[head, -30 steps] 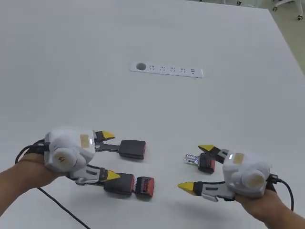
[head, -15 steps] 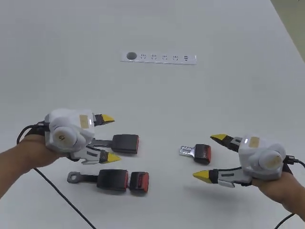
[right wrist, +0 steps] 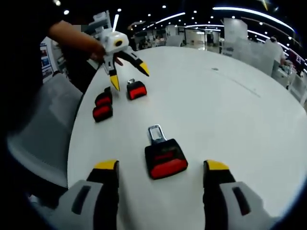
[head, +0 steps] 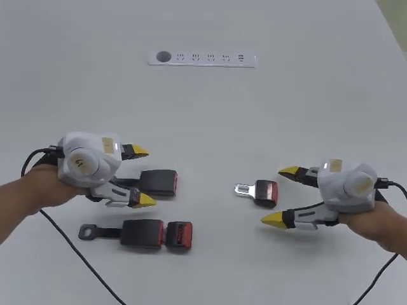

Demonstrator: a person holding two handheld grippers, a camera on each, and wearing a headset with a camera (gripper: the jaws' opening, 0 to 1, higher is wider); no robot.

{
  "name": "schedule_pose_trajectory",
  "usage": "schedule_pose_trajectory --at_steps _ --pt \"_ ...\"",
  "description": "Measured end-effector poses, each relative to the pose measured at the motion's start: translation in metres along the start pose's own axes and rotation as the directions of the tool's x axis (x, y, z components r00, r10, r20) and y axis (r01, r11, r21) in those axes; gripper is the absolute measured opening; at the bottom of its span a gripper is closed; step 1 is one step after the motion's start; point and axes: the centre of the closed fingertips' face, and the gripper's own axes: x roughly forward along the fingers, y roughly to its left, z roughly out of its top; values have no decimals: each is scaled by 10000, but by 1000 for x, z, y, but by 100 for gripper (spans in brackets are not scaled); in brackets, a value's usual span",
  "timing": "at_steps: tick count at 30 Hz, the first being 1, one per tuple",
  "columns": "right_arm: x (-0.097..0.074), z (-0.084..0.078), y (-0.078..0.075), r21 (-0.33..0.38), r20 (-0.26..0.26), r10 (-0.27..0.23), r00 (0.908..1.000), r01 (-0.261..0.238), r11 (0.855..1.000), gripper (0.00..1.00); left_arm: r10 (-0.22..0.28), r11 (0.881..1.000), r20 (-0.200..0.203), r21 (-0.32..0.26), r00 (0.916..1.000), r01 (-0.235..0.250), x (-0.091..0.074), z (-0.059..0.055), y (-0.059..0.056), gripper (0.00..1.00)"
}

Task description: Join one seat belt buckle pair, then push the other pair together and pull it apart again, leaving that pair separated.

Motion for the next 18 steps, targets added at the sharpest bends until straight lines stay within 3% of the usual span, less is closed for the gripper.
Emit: schedule_pose_trajectory --at_steps 4,6,9,17,18 --pt "4 -4 3 -199 -220 188 9996 -193 9996 69 -220 9998 -280 6 9994 220 9 -9 0 64" --pt "5 -1 3 -370 -98 192 9998 -196 9991 68 -292 9996 -303 -64 9991 290 12 -12 0 63" --pt "7 0 1 -507 -146 199 9997 -207 9985 64 -337 9994 -663 52 9972 341 15 -20 0 57" --pt "8 6 2 -1004 -38 342 9994 -344 9944 48 -507 9984 -500 215 9975 518 18 -18 5 44" --pt "8 5 0 -1043 -17 325 9995 -325 9940 46 -939 9951 -673 241 9933 957 17 -20 -3 40"
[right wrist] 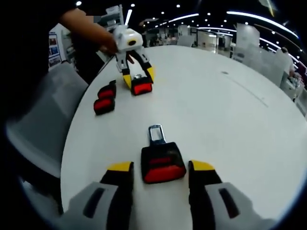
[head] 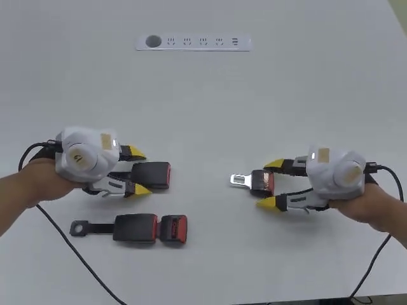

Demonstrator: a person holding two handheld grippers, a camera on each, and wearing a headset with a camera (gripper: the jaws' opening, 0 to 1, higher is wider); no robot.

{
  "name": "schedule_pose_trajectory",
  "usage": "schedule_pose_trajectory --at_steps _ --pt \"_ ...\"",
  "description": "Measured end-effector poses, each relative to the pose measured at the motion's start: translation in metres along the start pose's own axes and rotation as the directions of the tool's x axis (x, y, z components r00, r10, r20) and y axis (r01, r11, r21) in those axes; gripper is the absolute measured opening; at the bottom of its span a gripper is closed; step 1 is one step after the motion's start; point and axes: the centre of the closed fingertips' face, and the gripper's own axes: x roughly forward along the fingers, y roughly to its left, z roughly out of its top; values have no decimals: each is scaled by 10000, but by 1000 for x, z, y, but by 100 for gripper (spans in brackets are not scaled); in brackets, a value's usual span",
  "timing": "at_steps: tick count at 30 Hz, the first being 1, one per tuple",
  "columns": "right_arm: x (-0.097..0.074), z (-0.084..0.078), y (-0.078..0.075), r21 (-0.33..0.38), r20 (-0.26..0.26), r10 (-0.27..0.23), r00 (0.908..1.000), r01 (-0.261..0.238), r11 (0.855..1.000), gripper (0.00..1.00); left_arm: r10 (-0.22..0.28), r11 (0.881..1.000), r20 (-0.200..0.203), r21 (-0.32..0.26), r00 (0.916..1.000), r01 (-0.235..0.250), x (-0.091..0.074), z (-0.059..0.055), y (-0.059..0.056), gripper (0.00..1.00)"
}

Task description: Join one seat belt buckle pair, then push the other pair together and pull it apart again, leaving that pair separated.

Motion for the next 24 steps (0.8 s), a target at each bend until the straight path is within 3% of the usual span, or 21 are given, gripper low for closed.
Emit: schedule_pose_trajectory --at_steps 5,10,24 --pt "-1 -2 -4 -245 -24 -45 10000 45 9997 38 96 9997 82 206 9999 -98 3 2 2 37" --pt "-2 -2 -4 -390 112 41 9999 -37 9992 37 24 9992 87 395 10000 -28 5 3 3 36" --pt "-3 -2 -8 84 672 211 9975 -217 9997 35 -264 9979 233 605 9994 249 4 6 5 35"
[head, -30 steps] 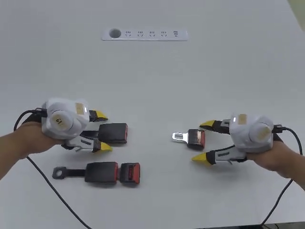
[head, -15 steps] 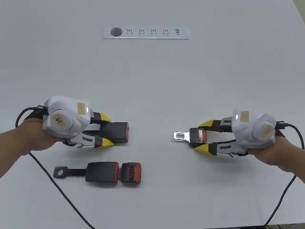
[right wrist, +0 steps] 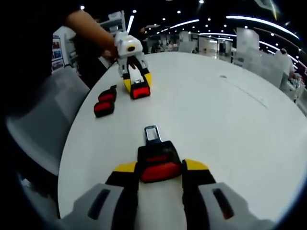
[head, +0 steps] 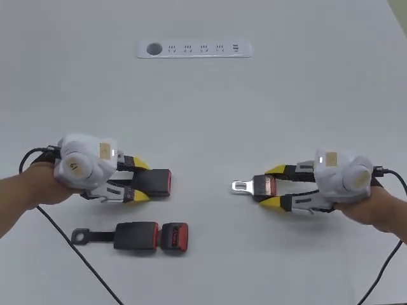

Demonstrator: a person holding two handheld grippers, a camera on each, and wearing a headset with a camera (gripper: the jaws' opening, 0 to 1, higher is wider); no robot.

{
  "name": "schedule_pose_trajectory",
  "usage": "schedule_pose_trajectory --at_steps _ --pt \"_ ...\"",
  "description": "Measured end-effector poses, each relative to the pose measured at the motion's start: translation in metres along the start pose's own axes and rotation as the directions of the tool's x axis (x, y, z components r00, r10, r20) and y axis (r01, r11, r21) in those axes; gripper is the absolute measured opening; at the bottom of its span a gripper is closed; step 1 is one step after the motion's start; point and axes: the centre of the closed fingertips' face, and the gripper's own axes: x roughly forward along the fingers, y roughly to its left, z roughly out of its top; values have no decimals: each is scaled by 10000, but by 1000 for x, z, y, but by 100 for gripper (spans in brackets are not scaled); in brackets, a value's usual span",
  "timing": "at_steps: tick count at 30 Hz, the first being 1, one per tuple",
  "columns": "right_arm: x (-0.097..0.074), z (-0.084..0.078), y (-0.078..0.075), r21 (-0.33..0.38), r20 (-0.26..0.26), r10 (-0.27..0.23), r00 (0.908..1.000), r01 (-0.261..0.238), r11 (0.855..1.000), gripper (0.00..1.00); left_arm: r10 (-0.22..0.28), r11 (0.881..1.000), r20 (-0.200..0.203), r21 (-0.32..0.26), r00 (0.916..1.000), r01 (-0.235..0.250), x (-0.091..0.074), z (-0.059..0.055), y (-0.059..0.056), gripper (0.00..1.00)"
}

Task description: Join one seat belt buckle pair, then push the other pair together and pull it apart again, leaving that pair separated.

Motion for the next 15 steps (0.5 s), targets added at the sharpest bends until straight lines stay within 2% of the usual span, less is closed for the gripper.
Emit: schedule_pose_trajectory --at_steps 9,15 --pt "4 3 1 14 112 -73 9999 73 10000 35 -24 10000 77 -85 10000 24 -2 0 -1 35" --pt "17 13 5 -108 113 1 9999 0 9999 35 -47 9999 91 -143 9999 48 -3 0 -2 35"
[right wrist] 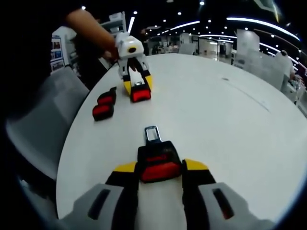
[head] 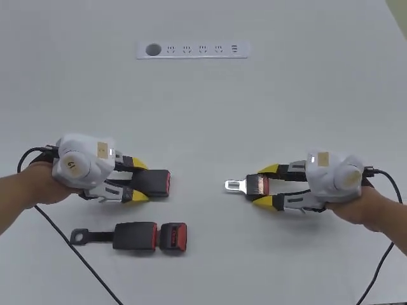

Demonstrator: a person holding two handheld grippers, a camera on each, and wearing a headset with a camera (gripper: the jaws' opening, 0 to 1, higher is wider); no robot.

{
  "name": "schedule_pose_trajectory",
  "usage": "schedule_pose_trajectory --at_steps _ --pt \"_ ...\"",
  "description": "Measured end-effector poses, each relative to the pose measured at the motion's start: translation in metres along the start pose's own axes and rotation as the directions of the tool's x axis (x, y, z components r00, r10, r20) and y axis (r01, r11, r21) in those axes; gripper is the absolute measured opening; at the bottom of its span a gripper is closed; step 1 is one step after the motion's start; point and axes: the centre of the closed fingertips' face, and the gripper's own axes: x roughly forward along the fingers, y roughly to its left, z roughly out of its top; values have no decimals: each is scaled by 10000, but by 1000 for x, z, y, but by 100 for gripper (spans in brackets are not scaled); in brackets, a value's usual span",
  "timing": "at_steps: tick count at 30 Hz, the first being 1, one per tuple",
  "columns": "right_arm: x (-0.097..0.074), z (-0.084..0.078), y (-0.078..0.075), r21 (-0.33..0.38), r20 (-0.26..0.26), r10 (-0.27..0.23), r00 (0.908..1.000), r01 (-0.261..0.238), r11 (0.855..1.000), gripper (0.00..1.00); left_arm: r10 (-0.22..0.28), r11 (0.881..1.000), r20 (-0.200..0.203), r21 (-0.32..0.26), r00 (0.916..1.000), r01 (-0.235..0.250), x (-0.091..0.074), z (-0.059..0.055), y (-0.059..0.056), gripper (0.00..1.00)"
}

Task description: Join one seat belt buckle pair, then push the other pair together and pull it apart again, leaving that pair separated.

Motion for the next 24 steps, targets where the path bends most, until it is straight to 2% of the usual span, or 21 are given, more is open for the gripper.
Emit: schedule_pose_trajectory --at_steps 10,15,24 --pt "30 17 5 -296 115 247 9996 -244 9993 35 8 10000 27 -61 10000 -8 -1 0 -1 35" --pt "39 25 8 -341 124 342 9993 -338 9988 35 8 10000 26 -71 10000 -8 -2 -1 -2 35" --pt "59 43 12 -301 296 241 9993 -232 9993 35 14 10000 -6 -88 10000 -14 -2 -2 -3 35"
